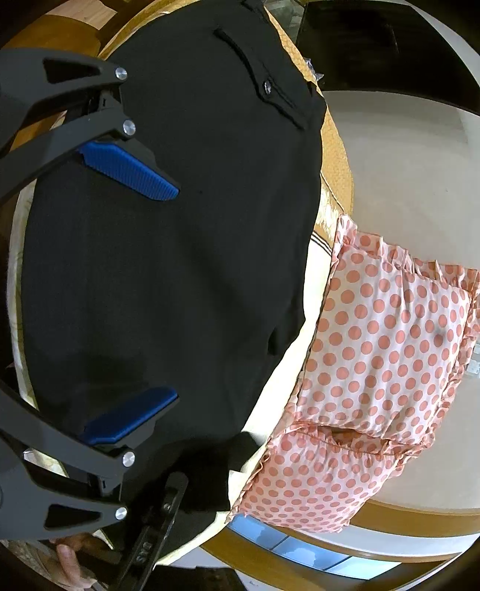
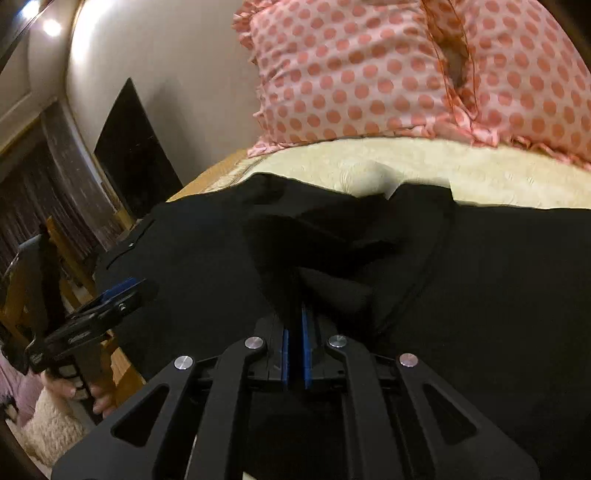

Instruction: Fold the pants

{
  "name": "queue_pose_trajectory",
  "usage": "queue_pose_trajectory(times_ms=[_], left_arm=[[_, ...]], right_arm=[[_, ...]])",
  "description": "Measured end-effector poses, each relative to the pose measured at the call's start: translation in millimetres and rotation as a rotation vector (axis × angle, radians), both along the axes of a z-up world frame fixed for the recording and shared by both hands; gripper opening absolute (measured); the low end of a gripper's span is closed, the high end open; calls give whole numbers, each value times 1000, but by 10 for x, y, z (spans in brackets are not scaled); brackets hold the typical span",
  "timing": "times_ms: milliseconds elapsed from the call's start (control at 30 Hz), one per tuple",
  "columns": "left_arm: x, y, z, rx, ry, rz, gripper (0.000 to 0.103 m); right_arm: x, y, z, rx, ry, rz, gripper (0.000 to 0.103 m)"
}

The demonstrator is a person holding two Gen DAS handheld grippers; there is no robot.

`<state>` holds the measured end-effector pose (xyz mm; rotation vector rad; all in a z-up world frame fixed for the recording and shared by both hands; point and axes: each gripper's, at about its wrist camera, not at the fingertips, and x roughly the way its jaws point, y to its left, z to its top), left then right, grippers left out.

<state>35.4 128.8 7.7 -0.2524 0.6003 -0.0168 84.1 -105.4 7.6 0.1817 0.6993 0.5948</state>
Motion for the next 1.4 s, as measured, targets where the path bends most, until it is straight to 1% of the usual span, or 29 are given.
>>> queue_pose_trajectory(times_ms=[33,100,133,167,233,267,333,367,433,467,533,600,633,667,700,733,767,800,833,867,933,967,1033,1067,1100,1200,1300,1400], left_arm=[[-4,-2,-2,1,-2,-2,101],[-6,-10,-4,5,-5,-1,101],[-6,-5,-5,4,-5,-1,101],[-8,-3,-7,4,-7,1,101],[-5,3,-4,3,-9,-1,101],[-4,0,-6,7,-9,-3,101],[-2,-7,-1,17,-8,-5,101],[-5,-10,-2,23,-9,-7,101],[-15,-21,-3,30,-12,-5,101],[-15,-15,-4,25,-12,-5,101],[-27,23,19,-4,-13,-1,101],[-88,129,88,-65,-37,17,101],[-132,192,126,-83,-54,43,101],[-178,269,166,-96,-71,77,101],[-238,390,214,-111,-89,123,101],[-294,510,248,-128,-104,167,101],[-351,646,273,-146,-116,214,101],[-405,785,294,-165,-125,258,101],[-447,918,303,-181,-129,299,101],[-477,1017,308,-192,-126,327,101],[-539,1274,307,-229,-118,412,101],[-563,1355,308,-244,-118,439,101],[-596,1567,279,-294,-111,501,100],[-607,1653,256,-321,-103,519,99],[-613,1760,224,-361,-96,535,99],[-531,1952,159,-425,-58,538,95],[-469,2059,84,-456,-13,550,94],[-483,2048,79,-477,-14,549,94]], right_arm=[[11,-36,25,23,-3,-13,5],[19,-101,173,58,-49,-56,5],[-9,-105,295,69,-105,-89,6],[-42,-44,390,68,-149,-89,6],[-70,232,397,-24,-169,28,5],[-145,550,284,-172,-181,130,5],[-284,757,108,-287,-211,194,5],[-326,809,47,-324,-224,204,5],[-380,846,-22,-378,-254,202,5],[-386,840,-32,-389,-262,199,5],[-386,854,-47,-392,-267,190,5],[-376,875,-73,-411,-267,182,6],[-355,948,-68,-423,-259,186,14],[-396,986,-91,-428,-252,196,14],[-438,989,-92,-433,-262,199,21],[-467,989,-73,-423,-255,233,37],[-491,964,-42,-380,-233,273,45],[-496,916,8,-310,-213,310,50],[-492,841,64,-250,-211,309,50],[-464,768,112,-225,-222,270,50],[-337,621,139,-218,-238,163,50],[-276,591,114,-230,-219,139,50],[-141,568,-26,-270,-132,138,50],[-115,532,-94,-255,-107,142,50],[-131,504,-68,-237,-115,140,51],[-124,475,-56,-223,-101,142,52],[-104,468,-79,-212,-93,146,52],[-105,469,-88,-211,-93,147,53]])
